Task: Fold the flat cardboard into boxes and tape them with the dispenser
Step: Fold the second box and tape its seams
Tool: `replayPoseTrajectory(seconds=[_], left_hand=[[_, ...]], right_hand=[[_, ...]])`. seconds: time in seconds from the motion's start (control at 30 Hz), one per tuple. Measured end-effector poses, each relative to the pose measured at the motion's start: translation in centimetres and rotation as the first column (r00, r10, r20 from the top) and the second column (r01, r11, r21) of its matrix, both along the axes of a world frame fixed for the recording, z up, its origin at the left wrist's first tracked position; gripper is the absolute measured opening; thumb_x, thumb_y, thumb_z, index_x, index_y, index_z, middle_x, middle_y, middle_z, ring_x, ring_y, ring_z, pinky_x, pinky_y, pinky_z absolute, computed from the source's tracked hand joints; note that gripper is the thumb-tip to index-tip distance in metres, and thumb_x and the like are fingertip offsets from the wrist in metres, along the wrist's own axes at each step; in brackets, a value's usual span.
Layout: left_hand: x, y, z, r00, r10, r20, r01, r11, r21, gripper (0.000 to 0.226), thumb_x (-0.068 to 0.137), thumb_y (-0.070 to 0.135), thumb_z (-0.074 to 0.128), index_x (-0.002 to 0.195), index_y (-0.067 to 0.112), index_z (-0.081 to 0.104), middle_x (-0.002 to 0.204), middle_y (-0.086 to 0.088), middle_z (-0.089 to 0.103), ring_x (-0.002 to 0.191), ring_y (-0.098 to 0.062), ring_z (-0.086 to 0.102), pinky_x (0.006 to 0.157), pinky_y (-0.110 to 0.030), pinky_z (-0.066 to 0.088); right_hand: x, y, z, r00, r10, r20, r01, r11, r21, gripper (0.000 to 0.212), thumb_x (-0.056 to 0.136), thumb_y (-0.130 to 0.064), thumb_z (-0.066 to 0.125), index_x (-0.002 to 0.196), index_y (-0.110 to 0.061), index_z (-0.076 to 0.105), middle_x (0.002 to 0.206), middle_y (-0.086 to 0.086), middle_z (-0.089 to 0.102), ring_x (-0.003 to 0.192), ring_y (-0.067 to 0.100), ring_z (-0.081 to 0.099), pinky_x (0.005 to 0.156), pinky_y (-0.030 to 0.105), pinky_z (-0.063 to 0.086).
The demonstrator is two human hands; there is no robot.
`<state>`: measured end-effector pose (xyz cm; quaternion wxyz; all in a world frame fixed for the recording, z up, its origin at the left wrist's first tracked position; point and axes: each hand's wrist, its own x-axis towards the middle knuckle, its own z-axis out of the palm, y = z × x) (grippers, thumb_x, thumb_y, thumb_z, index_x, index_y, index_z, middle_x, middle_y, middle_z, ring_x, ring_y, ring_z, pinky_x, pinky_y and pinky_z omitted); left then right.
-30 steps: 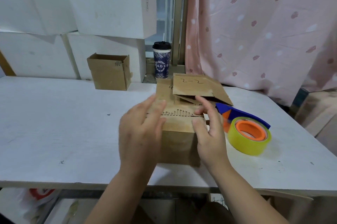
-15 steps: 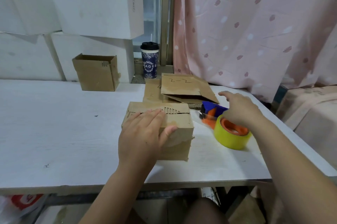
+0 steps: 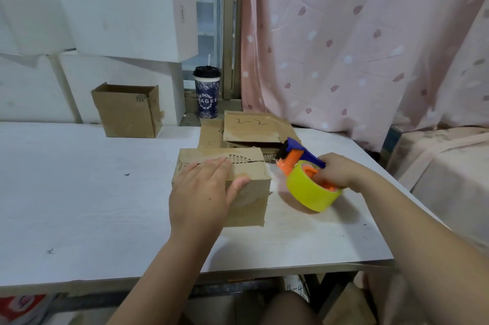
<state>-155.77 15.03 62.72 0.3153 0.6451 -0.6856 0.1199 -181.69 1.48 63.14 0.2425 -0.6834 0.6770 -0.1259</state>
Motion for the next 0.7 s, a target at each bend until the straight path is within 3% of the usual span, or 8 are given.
replayPoseTrajectory(seconds=[0.1,0.2,0.3,0.37,0.53,0.6,0.7], left_hand=[[-0.1,0.1,0.1,1.0,0.005,0.008,-0.005,1.0,-0.009,0.051,0.084,0.048,0.045,0.098,0.009,0.074,0.101,-0.006,0.073,0.095,-0.026,0.068,0.092,-0.043,0.047],[-0.2,0.3,0.3,1.0,0.004,0.018,-0.004,1.0,0.015,0.052,0.086,0.05,0.041,0.098,0.011,0.073,0.101,-0.005,0.072,0.095,-0.026,0.068,0.091,-0.042,0.047],[-0.1,0.3,0.3,1.0,0.004,0.016,-0.005,0.999,0.038,0.048,0.085,0.049,0.044,0.099,0.013,0.073,0.101,-0.004,0.072,0.095,-0.026,0.067,0.09,-0.043,0.048],[-0.2,0.4,0.5,1.0,0.008,0.006,-0.008,0.999,0.034,0.047,0.084,0.048,0.045,0.098,0.013,0.073,0.099,-0.004,0.073,0.092,-0.026,0.068,0.087,-0.043,0.05],[-0.2,0.4,0.7,1.0,0.019,-0.017,-0.019,0.999,0.028,0.043,0.086,0.052,0.047,0.099,0.018,0.072,0.101,0.0,0.072,0.09,-0.024,0.066,0.083,-0.039,0.05],[0.0,0.3,1.0,0.999,0.029,-0.018,-0.028,0.998,0.056,0.038,0.092,0.05,0.042,0.105,0.025,0.067,0.107,0.007,0.069,0.095,-0.02,0.062,0.078,-0.032,0.044],[0.6,-0.4,1.3,0.999,0.045,-0.019,-0.043,0.992,0.115,0.036,0.099,0.041,0.024,0.117,0.037,0.055,0.119,0.016,0.06,0.103,-0.013,0.055,0.069,-0.026,0.034]], right_hand=[[0.7,0.8,0.0,0.879,-0.089,0.469,0.051,0.994,0.093,0.011,0.081,-0.012,0.064,0.092,-0.011,0.066,0.068,0.003,0.065,0.06,0.017,0.061,0.057,0.024,0.049],[1.7,1.2,0.9,0.727,-0.11,0.678,0.048,0.993,0.11,0.018,0.09,-0.013,0.058,0.104,-0.008,0.067,0.084,0.011,0.071,0.071,0.019,0.063,0.061,0.024,0.05],[2.6,1.5,2.2,0.65,-0.117,0.751,0.057,0.993,0.106,0.026,0.092,-0.018,0.054,0.113,-0.008,0.065,0.109,0.021,0.067,0.08,0.022,0.058,0.05,0.018,0.045],[3.3,1.7,3.2,0.587,-0.109,0.802,0.046,0.994,0.101,0.021,0.091,-0.019,0.055,0.108,-0.012,0.065,0.105,0.021,0.065,0.081,0.023,0.058,0.051,0.019,0.045],[6.4,2.4,5.3,0.421,-0.124,0.898,0.02,0.992,0.128,0.005,0.086,-0.013,0.064,0.089,-0.012,0.067,0.079,0.009,0.07,0.062,0.017,0.068,0.048,0.022,0.05],[8.0,2.6,6.0,0.419,-0.105,0.902,0.062,0.994,0.087,0.007,0.085,-0.011,0.063,0.091,-0.013,0.066,0.075,0.006,0.07,0.064,0.019,0.069,0.051,0.025,0.053],[10.6,2.6,6.1,0.537,-0.015,0.844,0.196,0.975,-0.107,0.009,0.08,-0.016,0.065,0.089,-0.017,0.064,0.08,0.004,0.069,0.08,0.027,0.066,0.068,0.035,0.055]])
